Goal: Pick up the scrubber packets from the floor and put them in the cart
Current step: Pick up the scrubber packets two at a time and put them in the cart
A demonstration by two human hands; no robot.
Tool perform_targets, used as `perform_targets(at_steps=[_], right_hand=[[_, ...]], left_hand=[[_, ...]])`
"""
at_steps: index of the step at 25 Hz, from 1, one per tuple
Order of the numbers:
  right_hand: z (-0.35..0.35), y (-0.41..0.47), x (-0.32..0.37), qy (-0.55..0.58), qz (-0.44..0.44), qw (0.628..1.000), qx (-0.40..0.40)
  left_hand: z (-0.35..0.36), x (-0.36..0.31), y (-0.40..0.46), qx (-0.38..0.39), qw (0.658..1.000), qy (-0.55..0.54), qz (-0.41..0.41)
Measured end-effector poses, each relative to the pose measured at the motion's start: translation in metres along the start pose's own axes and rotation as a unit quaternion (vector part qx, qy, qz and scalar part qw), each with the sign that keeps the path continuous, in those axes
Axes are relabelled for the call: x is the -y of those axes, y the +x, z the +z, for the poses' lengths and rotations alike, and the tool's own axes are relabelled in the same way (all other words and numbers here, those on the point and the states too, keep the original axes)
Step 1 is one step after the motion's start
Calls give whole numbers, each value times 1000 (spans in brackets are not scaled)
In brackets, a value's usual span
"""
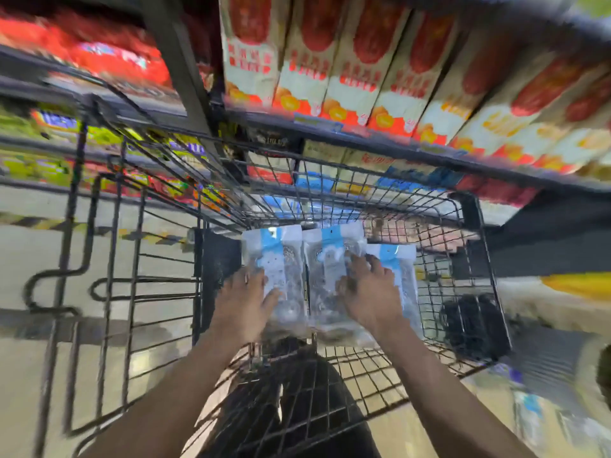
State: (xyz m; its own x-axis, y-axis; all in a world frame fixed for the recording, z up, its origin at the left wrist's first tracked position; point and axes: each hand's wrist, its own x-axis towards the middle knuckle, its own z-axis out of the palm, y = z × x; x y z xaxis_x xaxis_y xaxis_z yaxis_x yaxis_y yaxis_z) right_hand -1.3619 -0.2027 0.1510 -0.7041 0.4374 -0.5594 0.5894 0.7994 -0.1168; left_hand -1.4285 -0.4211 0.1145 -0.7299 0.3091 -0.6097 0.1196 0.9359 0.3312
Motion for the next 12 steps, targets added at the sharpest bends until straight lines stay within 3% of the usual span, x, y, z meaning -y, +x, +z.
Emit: perform_targets(at_steps=[4,9,12], right_hand=[[-52,-58,5,-21,-34,995,-94],[-110,-138,6,-18,-19,986,-166],[-125,-176,-22,25,32,973,-229]], left_hand=[[-75,-17,-51,-127,984,112,50],[-147,-65,-115,-201,963,136,120],[-156,-107,-148,-174,956,165,166]])
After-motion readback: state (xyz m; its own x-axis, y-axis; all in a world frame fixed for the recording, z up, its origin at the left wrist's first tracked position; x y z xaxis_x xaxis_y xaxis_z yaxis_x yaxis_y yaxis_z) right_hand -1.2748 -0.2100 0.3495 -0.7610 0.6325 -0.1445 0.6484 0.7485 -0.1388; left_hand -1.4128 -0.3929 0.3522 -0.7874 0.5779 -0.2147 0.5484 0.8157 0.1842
